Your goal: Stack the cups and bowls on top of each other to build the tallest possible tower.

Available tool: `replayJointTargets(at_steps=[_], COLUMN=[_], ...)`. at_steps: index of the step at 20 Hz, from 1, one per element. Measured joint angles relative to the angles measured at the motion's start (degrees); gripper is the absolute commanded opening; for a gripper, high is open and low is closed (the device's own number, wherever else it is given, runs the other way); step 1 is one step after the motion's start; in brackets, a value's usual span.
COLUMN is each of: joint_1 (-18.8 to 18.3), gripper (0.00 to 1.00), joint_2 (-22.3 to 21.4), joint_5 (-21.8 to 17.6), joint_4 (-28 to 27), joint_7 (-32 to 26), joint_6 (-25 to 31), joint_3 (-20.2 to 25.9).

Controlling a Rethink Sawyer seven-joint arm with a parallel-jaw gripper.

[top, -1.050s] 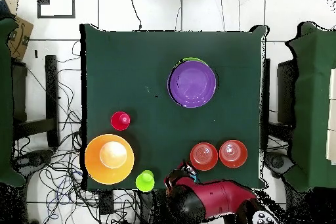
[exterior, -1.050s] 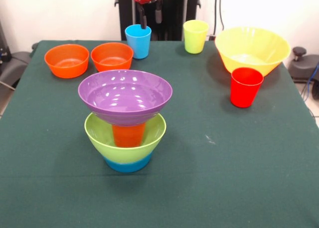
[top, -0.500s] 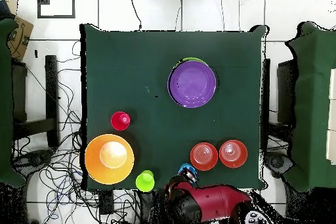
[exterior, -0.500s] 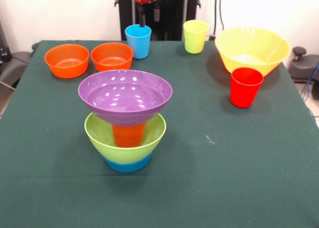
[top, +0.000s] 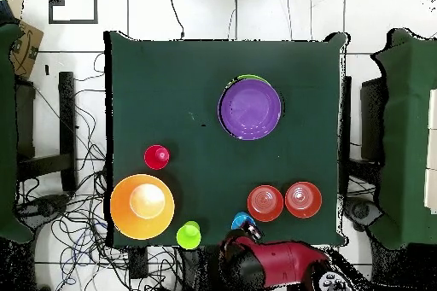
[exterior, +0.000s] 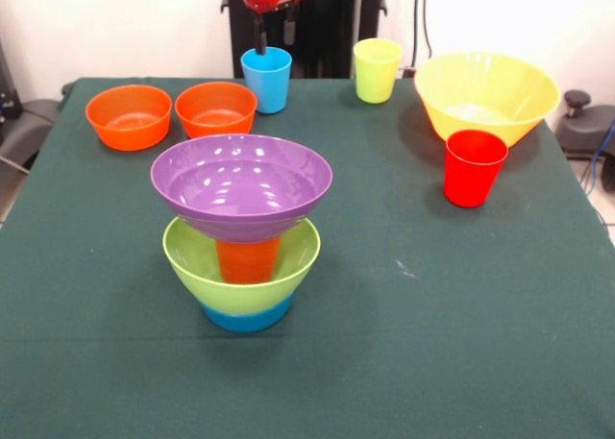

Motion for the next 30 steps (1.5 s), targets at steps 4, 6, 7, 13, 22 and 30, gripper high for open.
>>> replayJointTargets(at_steps=[4, 6, 7, 13, 22, 30], joint_1=[0.24, 0.39, 0.42, 0.41, 0.51, 0.61], gripper=[1.00, 1.00, 1.00, 1.00, 1.00, 1.00], joint_2=[1.14, 2.18, 2.97, 6.72, 10.77, 11.53], joint_5=[-0.01, -0.14, -0.38, -1.52, -1.68, -1.67], joint_4=[-0.36, -0.50, -0.53, -0.54, -0.58, -0.59], joint_7=[0.00, 0.00, 0.00, 0.00, 0.00, 0.00], joint_6=[-0.17, -0.69, -1.38, -4.68, -8.22, -8.42], joint_3=[-0.98, -1.65, -2.04, -3.31, -4.48, -4.81])
